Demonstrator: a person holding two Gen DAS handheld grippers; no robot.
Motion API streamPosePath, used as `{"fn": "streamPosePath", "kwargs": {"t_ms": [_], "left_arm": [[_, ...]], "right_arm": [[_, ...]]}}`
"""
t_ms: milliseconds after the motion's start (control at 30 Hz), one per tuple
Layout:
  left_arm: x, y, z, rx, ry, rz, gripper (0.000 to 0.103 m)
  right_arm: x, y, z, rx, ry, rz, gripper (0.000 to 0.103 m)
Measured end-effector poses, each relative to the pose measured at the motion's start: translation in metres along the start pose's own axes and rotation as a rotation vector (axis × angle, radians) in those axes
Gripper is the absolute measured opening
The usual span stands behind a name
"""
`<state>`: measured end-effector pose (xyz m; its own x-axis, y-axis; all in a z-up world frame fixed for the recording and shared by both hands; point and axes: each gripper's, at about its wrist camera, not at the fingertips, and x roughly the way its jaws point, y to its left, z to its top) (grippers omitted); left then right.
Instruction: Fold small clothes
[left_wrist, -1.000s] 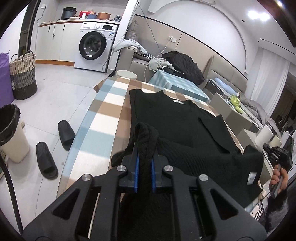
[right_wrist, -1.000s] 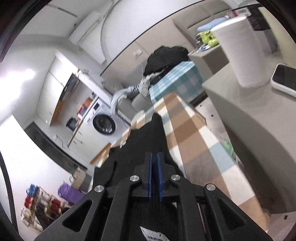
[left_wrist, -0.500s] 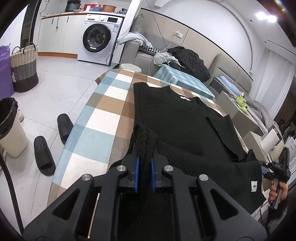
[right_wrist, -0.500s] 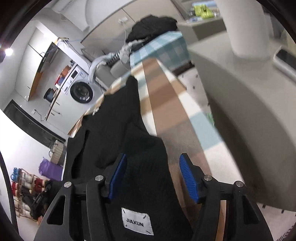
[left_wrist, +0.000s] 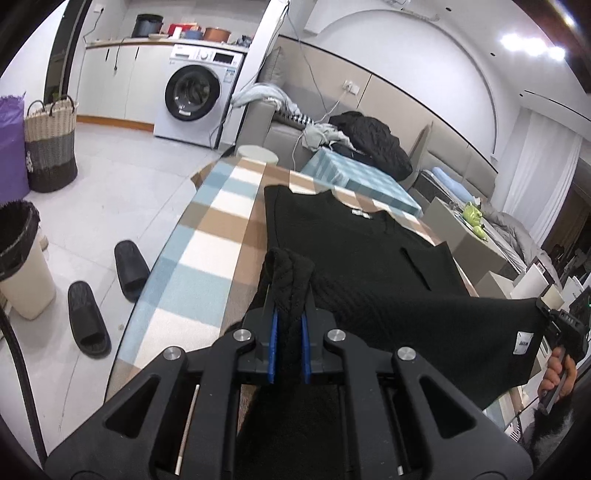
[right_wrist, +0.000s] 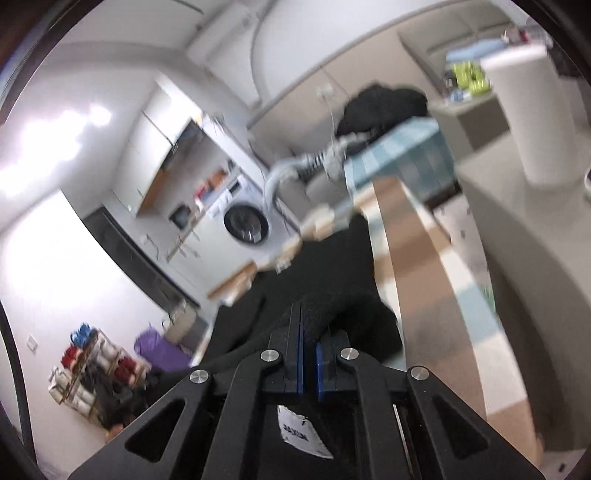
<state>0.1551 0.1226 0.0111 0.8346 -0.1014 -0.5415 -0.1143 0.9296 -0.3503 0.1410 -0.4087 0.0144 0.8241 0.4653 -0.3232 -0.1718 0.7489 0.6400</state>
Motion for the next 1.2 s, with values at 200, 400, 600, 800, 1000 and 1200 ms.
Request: {"fn": "streamPosePath", "kwargs": {"t_ms": [200, 400, 600, 800, 1000, 1200], "left_arm": [[0.03, 0.009, 0.006, -0.029, 0.034, 0.025, 0.007], [0.07, 0.012, 0.009, -0.02, 0.087, 0.085, 0.007], [0.09, 0.017, -0.001, -0.031, 0.183, 0.102, 0.032], [0.103, 0.018, -0.016, -0.039, 0.242, 0.088, 0.05], [0.112, 0.008, -0.021, 0.035, 0.248, 0.097, 0.038], [0.111, -0.002, -0.023, 0.094, 0.263, 0.115, 0.027]], "right_arm": [[0.047, 0.004, 0.011, 0.018, 0.048, -0.147, 0.005], [0.096, -0.014, 0.014, 0.076, 0.121, -0.278, 0.005], [0.11, -0.039, 0.008, 0.136, 0.219, -0.329, 0.031], [0.104, -0.053, 0.0, 0.174, 0.242, -0.298, 0.061], [0.125, -0.034, -0.014, 0.044, 0.31, -0.319, 0.058], [0.131, -0.028, -0.021, -0.013, 0.338, -0.329, 0.035]]}}
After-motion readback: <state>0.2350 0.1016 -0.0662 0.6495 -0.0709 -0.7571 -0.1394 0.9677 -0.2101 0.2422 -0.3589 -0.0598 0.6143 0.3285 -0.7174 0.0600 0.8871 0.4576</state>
